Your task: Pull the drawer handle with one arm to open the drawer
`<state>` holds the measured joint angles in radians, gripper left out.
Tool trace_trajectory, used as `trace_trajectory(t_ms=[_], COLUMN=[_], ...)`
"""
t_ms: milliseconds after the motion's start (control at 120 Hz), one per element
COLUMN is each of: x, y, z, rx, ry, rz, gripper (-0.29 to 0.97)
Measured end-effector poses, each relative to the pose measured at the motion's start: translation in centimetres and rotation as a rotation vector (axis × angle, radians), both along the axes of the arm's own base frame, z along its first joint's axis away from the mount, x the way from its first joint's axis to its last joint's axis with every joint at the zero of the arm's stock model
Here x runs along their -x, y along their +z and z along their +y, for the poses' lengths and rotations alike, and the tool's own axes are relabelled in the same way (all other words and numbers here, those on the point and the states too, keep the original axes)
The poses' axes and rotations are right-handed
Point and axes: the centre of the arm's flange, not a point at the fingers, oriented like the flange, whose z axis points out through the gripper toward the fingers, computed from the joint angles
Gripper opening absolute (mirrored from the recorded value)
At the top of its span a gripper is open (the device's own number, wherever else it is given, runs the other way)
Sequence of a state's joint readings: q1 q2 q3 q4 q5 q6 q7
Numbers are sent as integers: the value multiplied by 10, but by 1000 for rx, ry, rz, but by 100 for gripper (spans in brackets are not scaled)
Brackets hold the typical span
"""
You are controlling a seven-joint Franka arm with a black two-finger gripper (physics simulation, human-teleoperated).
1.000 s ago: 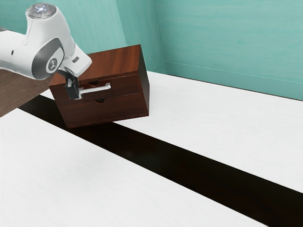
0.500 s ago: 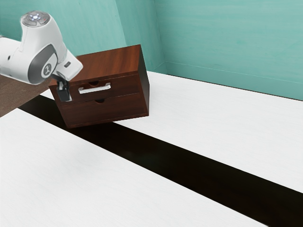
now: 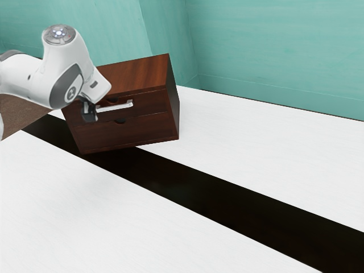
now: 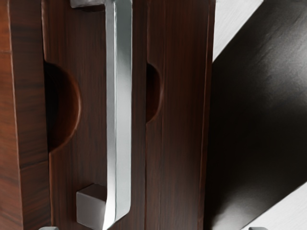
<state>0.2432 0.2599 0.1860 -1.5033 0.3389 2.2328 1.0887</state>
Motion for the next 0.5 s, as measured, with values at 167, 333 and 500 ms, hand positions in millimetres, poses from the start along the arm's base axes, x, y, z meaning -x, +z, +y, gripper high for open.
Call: trace_trajectory(t_ms=[167, 333, 500], x=[-13, -18, -26], y=[-17, -24, -33], z=[-8, -8, -14], rx=[14, 18, 31], ry=[-22, -31, -46], rz=[3, -11, -21], gripper=[46, 46, 46])
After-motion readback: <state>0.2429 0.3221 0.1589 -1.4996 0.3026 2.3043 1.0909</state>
